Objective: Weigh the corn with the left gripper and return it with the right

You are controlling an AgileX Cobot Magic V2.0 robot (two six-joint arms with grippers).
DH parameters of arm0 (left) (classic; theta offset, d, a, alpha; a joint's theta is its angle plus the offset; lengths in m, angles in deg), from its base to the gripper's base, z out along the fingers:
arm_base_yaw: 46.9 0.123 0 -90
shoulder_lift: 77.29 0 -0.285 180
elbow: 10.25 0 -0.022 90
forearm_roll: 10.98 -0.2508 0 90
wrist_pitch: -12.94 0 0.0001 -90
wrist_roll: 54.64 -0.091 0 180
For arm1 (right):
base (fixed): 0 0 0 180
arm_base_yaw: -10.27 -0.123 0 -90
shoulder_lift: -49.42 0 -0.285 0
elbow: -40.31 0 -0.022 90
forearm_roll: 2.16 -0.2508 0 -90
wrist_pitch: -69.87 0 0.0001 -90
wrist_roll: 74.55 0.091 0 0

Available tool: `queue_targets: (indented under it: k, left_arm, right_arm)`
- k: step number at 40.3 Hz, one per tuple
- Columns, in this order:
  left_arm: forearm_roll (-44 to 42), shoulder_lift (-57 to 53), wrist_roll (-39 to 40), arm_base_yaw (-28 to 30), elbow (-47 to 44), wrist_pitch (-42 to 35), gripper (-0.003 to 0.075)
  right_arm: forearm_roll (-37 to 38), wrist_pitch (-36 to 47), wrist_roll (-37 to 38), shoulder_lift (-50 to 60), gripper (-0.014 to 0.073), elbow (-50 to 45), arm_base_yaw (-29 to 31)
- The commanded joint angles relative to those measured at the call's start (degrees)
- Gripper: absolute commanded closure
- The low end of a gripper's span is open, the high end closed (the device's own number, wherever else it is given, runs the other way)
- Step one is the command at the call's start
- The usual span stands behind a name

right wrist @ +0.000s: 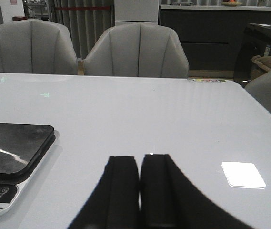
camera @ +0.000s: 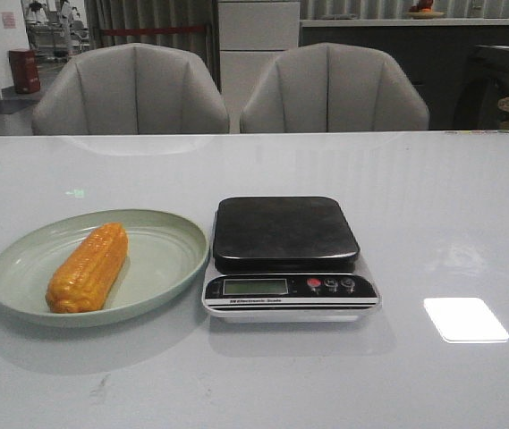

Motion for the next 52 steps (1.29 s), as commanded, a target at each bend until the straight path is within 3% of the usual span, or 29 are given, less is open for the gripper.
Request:
queue_targets:
  k: [1, 10, 29, 33, 39, 41, 47, 52]
  left_arm:
    - [1.39, 5.07, 0.63, -0.30, 7.40, 3.43, 0.0606]
    - [6.40, 16.56, 0.63, -0.30, 17.88, 18.22, 0.0606]
    - [8.21, 26.32, 0.63, -0.30, 17.24, 19.00, 0.0592]
    - [8.21, 26.32, 0.52, -0.30, 18.29, 20.52, 0.0484]
    - [8.21, 26.42, 0.08, -0.30, 20.23, 22.63, 0.0224]
    - [8.21, 26.82, 0.08, -0.30, 20.92, 23.98, 0.0174]
    - [8.83, 29.90, 0.08, -1.02, 24.14, 27.56, 0.0153]
    - [9.39, 34.83, -0.05, -5.11, 27.79, 29.77, 0.0153]
  right_arm:
    - [0.85, 4.44, -0.29, 1.15, 0.0416, -0.28, -0.22]
    - [0.85, 4.44, -0.29, 1.15, 0.0416, -0.28, -0.22]
    - [0.85, 4.44, -0.29, 1.15, 0.0416, -0.28, -0.22]
    - [0.85, 4.44, -0.29, 1.15, 0.0416, -0.28, -0.22]
    - [0.85, 4.44, -0.29, 1.15, 0.0416, -0.28, -0.22]
    - [0.85, 4.44, -0.29, 1.15, 0.0416, -0.28, -0.22]
    - [0.85, 4.44, -0.29, 1.15, 0.0416, -0.28, -0.22]
    - [0.85, 4.44, -0.29, 1.15, 0.0416, -0.28, -0.22]
